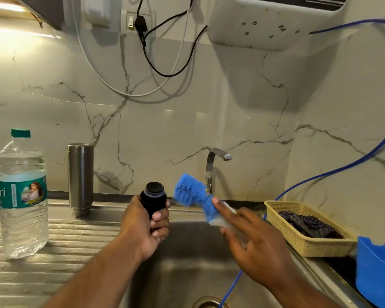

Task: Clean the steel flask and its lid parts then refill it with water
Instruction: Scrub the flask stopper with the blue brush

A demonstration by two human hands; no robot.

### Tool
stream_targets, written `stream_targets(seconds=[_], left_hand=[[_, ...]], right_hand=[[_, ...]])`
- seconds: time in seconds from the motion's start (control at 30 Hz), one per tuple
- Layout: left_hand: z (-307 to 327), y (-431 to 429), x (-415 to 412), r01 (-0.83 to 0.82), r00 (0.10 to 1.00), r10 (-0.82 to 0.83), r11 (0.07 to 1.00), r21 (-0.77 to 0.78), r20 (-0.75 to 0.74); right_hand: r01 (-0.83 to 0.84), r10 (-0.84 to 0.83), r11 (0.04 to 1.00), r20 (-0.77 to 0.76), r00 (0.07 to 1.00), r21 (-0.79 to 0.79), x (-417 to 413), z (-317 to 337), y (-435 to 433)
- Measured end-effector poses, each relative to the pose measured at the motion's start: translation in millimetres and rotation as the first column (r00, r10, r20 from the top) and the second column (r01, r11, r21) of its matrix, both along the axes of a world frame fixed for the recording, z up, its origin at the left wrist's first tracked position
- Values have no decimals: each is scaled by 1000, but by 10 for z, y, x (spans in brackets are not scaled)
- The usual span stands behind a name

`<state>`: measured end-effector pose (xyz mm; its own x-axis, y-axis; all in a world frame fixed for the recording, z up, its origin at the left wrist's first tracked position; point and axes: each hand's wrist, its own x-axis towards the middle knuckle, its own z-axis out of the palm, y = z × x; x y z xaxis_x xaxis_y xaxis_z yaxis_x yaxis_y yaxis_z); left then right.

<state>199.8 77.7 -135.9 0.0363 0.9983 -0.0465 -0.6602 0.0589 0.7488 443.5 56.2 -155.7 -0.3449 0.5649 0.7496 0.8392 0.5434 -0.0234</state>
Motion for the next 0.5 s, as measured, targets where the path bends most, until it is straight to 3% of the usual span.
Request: stream_targets(seconds=[0.07,0.13,0.27,0.37,0.5], left_hand=[[-18,10,-1,16,980,5,994,105,-199],[-45,6,14,48,926,24,982,182,-377],[-95,35,70,60,822,98,965,256,-561],[-119,38,107,46,807,127,960,277,-576],[10,60,-65,39,911,72,965,259,-405]], right_hand=[[-139,117,980,-161,980,-139,32,6,27],[-319,211,900,-344,915,-297,12,36,20],[-515,268,747,-518,812,-420,-51,103,-12],[-530,273,715,-515,812,-456,-20,117,3],[-472,261,743,-443,858,-475,78,129,28]])
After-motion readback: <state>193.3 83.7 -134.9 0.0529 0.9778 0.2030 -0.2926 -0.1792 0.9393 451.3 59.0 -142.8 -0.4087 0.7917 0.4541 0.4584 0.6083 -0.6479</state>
